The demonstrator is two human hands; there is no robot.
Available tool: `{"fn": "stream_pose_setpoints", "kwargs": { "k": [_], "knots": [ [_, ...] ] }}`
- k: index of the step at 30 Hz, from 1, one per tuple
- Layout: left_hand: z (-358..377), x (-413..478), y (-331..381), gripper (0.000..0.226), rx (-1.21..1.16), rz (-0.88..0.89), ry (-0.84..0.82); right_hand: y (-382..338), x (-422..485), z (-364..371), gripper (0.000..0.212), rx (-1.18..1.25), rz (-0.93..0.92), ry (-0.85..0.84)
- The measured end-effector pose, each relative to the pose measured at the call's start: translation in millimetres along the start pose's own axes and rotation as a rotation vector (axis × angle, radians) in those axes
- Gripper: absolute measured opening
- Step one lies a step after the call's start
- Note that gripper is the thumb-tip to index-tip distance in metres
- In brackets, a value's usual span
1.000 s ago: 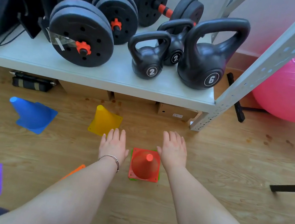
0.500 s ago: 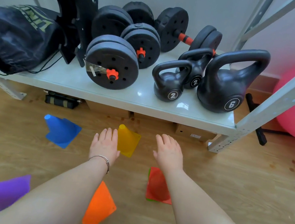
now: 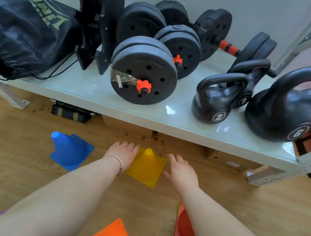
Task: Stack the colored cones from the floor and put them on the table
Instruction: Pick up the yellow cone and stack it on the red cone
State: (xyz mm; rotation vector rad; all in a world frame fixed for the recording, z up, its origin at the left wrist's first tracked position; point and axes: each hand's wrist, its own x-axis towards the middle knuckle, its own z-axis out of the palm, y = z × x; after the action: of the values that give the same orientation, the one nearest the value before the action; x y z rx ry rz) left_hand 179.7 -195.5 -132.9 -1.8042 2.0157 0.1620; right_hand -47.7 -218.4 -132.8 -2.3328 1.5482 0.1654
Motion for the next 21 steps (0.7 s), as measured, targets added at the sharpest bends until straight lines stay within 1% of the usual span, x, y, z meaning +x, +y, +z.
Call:
{"fn": "stream_pose_setpoints", "kwargs": {
  "k": [3, 5, 7, 9, 12, 14, 17, 19, 21],
  "knots": [
    [24, 11, -12, 0.071, -0.015, -0.022, -0.009, -7, 21, 13, 0.059, 0.038, 0.035, -0.055],
    [35, 18, -10, 0.075, -0.035, 0.016, -0.012, -14, 30, 21, 0.059, 0.058, 0.053, -0.089],
    [39, 23, 1, 0.074, -0.064, 0.049, -0.039, -23, 36, 31, 0.058, 0.073, 0.088, -0.153],
    [39, 28, 14, 0.070, -0.128, 0.024, -0.062, -30, 40, 38, 0.055, 0.109, 0.157, -0.229],
    [40, 31, 27, 0.056, -0.312, -0.027, -0.104, -35, 46, 45, 0.051, 0.241, 0.258, -0.288],
    [44, 30, 29, 0.050, -0.443, -0.054, -0.088, -31, 44, 47, 0.053, 0.314, 0.279, -0.287],
    [46, 24, 30, 0.045, -0.562, -0.075, -0.042, -21, 32, 47, 0.064, 0.405, 0.272, -0.257],
    [45, 20, 35, 0.043, -0.599, -0.061, -0.043, -13, 23, 44, 0.069, 0.453, 0.249, -0.224],
    [42, 16, 39, 0.043, -0.595, -0.037, -0.042, -5, 14, 39, 0.069, 0.490, 0.231, -0.207]
  ]
}}
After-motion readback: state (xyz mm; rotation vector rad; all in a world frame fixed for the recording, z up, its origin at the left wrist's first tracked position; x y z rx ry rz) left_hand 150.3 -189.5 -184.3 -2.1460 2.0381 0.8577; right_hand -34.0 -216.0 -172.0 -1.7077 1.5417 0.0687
